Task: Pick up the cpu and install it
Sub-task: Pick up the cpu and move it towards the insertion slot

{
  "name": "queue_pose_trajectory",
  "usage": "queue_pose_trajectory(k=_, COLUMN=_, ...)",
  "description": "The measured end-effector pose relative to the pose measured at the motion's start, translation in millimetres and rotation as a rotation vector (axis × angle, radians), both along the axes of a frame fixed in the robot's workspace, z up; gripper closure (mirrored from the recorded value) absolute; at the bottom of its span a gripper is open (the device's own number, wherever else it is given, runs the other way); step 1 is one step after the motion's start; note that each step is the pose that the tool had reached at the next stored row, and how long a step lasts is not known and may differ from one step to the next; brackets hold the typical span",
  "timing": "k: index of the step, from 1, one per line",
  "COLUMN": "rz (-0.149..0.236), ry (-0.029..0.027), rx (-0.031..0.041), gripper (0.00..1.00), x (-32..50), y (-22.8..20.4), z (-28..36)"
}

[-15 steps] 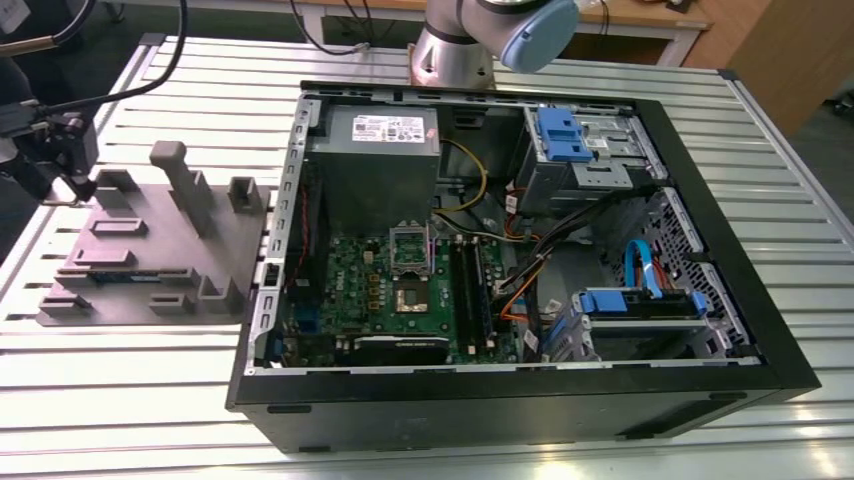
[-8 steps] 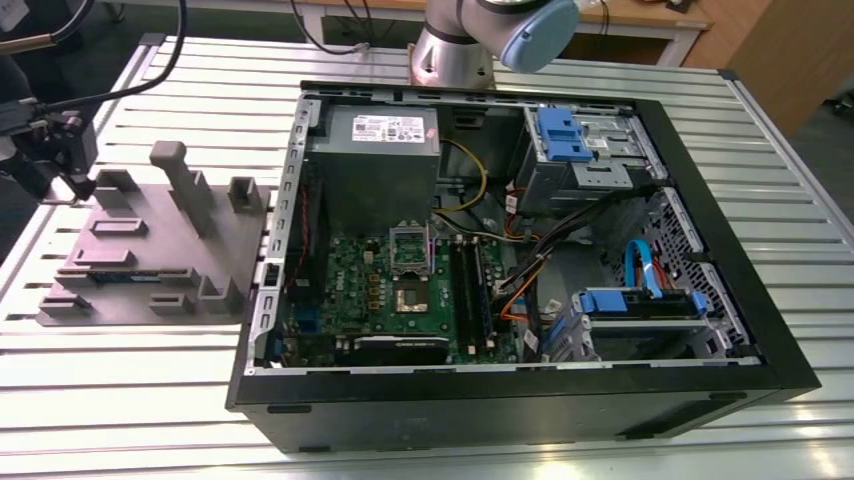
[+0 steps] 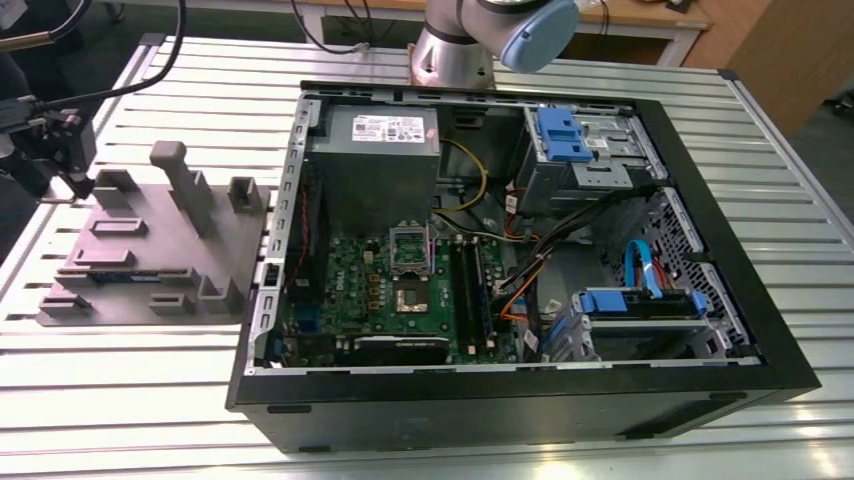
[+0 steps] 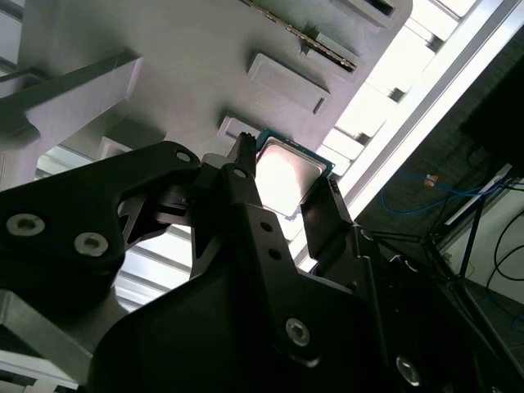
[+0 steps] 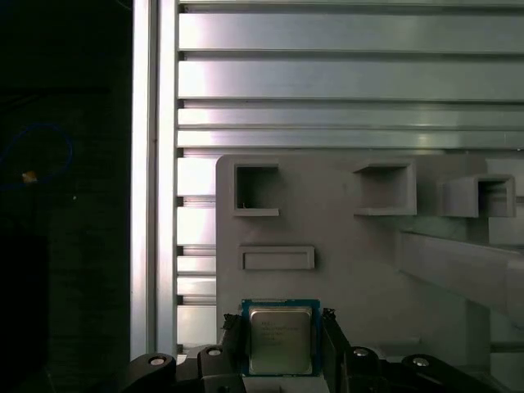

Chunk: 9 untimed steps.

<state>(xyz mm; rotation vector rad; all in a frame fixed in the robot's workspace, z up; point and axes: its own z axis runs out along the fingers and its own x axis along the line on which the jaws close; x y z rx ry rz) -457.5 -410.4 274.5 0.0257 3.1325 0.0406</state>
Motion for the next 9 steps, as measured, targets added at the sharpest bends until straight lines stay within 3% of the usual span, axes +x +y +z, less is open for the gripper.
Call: queue_pose_trajectory(k=9, rz=0.000, ry=0.0000, rx=0.0000, gripper=0.53, x=0.0, y=0.0, z=2.2)
